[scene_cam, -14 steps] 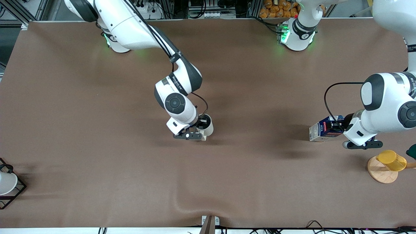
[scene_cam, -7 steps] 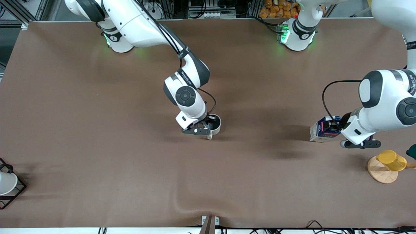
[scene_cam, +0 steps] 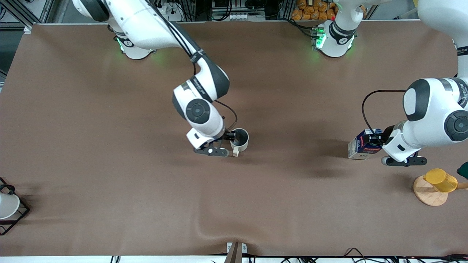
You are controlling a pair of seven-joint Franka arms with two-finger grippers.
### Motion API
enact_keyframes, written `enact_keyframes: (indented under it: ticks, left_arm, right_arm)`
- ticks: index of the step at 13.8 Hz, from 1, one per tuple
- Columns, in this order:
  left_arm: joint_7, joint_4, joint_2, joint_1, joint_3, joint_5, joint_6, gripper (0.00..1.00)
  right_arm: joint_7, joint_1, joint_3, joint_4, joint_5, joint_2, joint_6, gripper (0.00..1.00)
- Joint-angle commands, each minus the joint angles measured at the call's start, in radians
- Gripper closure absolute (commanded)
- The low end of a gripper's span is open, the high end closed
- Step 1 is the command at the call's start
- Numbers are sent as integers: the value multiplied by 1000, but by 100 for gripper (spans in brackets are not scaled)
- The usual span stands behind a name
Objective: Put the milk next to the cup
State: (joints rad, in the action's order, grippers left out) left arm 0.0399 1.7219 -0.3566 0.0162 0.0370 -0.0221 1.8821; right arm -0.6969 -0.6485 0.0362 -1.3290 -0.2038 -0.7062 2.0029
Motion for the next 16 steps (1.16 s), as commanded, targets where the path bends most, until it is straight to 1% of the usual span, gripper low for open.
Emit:
enact_keyframes:
  ticks: [1, 3, 4, 6, 7, 9, 11, 12, 13, 14, 16]
  left_arm:
    - [9, 5, 7, 2, 6, -22, -12, 40]
    - [9, 5, 5, 2, 6, -22, -12, 43]
    - [9, 5, 4, 4, 6, -22, -12, 43]
    - [8, 5, 1, 4, 4, -22, -12, 44]
    - [9, 5, 1, 4, 4, -22, -12, 44]
    - [8, 5, 1, 4, 4, -22, -12, 47]
    - [8, 4, 2, 2, 4, -22, -12, 50]
    - [8, 2, 5, 2, 4, -22, -14, 53]
    - [8, 4, 7, 2, 4, -22, -17, 64]
    - [8, 4, 5, 1, 4, -22, -18, 66]
    - [8, 4, 4, 1, 4, -22, -18, 67]
  right_arm:
    - [11, 90, -10, 56, -6, 63, -154, 0]
    - [148, 139, -7, 44, 30, 115, -180, 0]
    - [207, 174, 8, 42, 50, 134, -232, 0]
    - [337, 251, 14, 27, 69, 180, -265, 0]
    - [412, 278, 14, -4, 85, 212, -271, 0]
    - [535, 361, 14, -94, 90, 298, -277, 0]
    - [597, 435, 16, -166, 93, 381, -279, 0]
    - [628, 472, 16, -183, 98, 410, -292, 0]
    - [658, 499, 14, -183, 118, 428, -312, 0]
    - [683, 522, 16, -185, 138, 451, -331, 0]
    - [714, 538, 31, -191, 182, 505, -369, 0]
